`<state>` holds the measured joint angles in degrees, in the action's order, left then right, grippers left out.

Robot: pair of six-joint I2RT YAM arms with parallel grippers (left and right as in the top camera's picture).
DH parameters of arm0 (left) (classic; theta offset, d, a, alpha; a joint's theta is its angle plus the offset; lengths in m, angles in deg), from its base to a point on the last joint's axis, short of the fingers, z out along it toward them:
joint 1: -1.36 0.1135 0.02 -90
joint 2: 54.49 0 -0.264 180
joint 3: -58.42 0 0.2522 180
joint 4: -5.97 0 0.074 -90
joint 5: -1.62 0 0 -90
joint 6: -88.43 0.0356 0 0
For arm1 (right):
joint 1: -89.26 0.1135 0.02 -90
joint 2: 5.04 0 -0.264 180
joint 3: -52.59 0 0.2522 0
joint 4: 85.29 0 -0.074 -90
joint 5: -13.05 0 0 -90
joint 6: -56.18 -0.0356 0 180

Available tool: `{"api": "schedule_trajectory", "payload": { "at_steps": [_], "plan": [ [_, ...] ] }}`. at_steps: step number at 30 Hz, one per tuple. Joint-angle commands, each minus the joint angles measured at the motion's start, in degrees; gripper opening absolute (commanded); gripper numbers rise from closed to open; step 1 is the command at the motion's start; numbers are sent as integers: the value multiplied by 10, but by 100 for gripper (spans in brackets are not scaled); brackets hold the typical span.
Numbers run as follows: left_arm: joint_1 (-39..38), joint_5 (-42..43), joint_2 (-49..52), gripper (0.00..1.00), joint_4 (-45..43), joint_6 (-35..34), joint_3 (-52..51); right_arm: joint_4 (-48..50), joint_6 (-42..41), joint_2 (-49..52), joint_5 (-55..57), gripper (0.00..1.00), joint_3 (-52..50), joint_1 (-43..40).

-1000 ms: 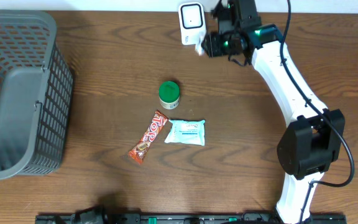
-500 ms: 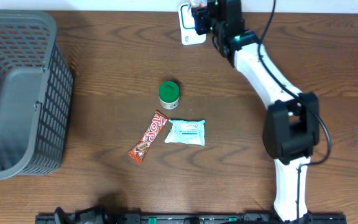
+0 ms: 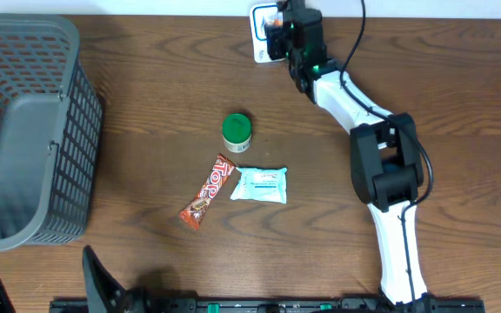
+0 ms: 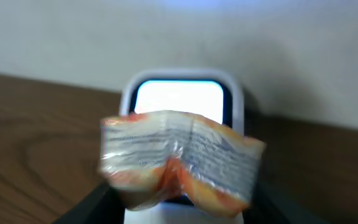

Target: Scan the item barcode

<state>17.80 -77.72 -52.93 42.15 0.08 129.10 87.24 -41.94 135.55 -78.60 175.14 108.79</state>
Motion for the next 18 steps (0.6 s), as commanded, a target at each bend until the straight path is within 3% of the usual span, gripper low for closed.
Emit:
{"api": "schedule_trajectory", "payload": {
  "at_steps": [1, 9, 15, 18],
  "plan": [
    [3, 9, -3, 98, -11, -2, -6, 2, -7, 7, 7, 52, 6, 4],
    [2, 10, -14, 98, -33, -3, -5, -105, -6, -66, 12, 47, 18, -6],
    [-7, 22, -14, 98, -35, -3, -5, -281, -15, -173, 61, 24, 18, -44],
    [-14, 40, -14, 98, -38, -3, -5, -370, -17, -224, 62, 19, 18, -71]
  ]
}}
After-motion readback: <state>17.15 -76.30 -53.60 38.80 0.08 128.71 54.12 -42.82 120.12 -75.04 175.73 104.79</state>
